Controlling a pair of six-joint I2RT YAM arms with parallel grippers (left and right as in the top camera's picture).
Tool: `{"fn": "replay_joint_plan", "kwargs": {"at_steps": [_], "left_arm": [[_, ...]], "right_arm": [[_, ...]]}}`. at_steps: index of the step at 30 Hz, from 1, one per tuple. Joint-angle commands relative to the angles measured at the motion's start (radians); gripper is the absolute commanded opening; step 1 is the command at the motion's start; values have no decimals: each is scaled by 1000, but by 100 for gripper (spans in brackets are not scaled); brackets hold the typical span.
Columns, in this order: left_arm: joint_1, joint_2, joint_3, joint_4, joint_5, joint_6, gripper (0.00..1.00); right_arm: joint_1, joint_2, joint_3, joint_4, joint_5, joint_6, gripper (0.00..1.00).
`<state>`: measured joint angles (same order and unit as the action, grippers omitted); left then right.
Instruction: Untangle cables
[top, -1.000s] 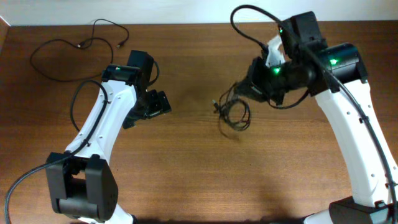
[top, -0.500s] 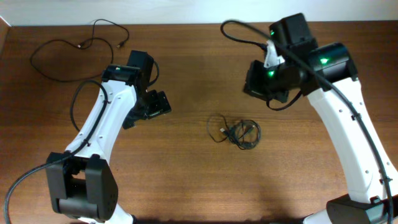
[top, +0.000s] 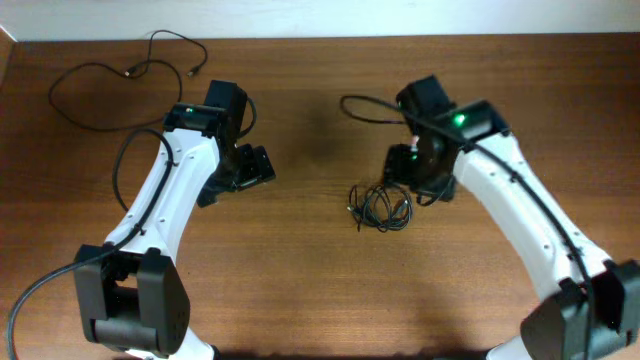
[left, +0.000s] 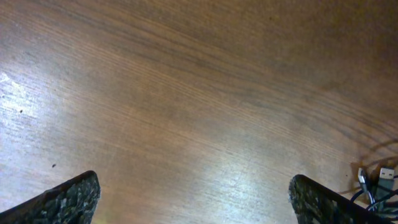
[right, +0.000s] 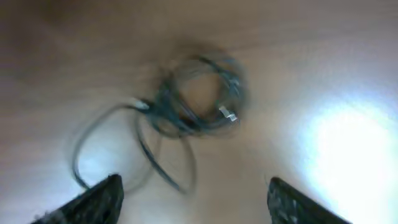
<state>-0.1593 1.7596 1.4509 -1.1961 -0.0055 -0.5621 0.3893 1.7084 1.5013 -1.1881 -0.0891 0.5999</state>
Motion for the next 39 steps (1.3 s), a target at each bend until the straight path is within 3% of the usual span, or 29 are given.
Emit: {"fn": "replay_joint_plan", "kwargs": {"at_steps": [1, 5, 7, 8, 11, 15, 16, 20, 22, 23, 24, 25, 26, 27, 31, 32, 33, 34, 35, 36, 37, 38, 39], "left_arm": [[0, -1, 2, -1, -10, -6, 99], [0, -1, 2, -1, -10, -6, 99], [0, -1, 2, -1, -10, -6, 99], [0, -1, 2, -1, -10, -6, 99], [0, -1, 2, -1, -10, -6, 99], [0, -1, 2, -1, -10, -6, 99], [0, -1, 2, -1, -10, -6, 99], [0, -1, 2, -1, -10, -6, 99], [0, -1, 2, -1, -10, -6, 99], [0, -1, 2, -1, -10, -6, 99], [0, -1, 2, -1, -10, -6, 99], [0, -1, 2, -1, -10, -6, 99], [0, -1, 2, -1, -10, -6, 99], [0, -1, 2, -1, -10, -6, 99], [0, -1, 2, -1, -10, -6, 99], [0, -1, 2, -1, -10, -6, 99], [0, -1, 2, -1, -10, -6, 99], [0, -1, 2, -1, -10, -6, 99], [0, -1, 2, -1, -10, -6, 99], [0, -1, 2, -1, -10, -6, 99], [0, -1, 2, -1, -10, -6, 99], [0, -1, 2, -1, -10, -6, 99], [0, -1, 2, -1, -10, -6, 99]], "right_arm": [[14, 0, -194, 167, -136, -151, 70], [25, 0, -347, 270, -144, -151, 70], [25, 0, -357, 269, -149, -147, 7], [23, -2, -352, 269, -174, -147, 4], [21, -17, -220, 213, -312, -148, 4], [21, -21, 290, -150, -337, -171, 4], [21, -21, 490, -248, -334, -208, 4], [23, -21, 863, -342, -326, -208, 4], [23, -24, 919, -343, -277, -208, 4], [23, -24, 914, -349, -162, -191, 4], [23, -19, 892, -388, 29, -56, 4], [23, -13, 859, -455, 203, 169, 4], [23, -8, 829, -499, 234, 309, 4], [23, -5, 790, -505, 126, 381, 4], [23, -6, 760, -270, -671, 32, 4], [23, -6, 760, -240, -697, 33, 4], [23, -6, 760, -214, -592, 32, 4], [23, -6, 760, -241, -251, 51, 4], [30, -4, 759, -294, -6, 121, 4], [43, 7, 758, -420, 265, 306, 4], [43, 13, 758, -489, 267, 393, 4], [43, 13, 758, -502, 88, 379, 4], [41, 10, 758, -468, -156, 268, 4]]}}
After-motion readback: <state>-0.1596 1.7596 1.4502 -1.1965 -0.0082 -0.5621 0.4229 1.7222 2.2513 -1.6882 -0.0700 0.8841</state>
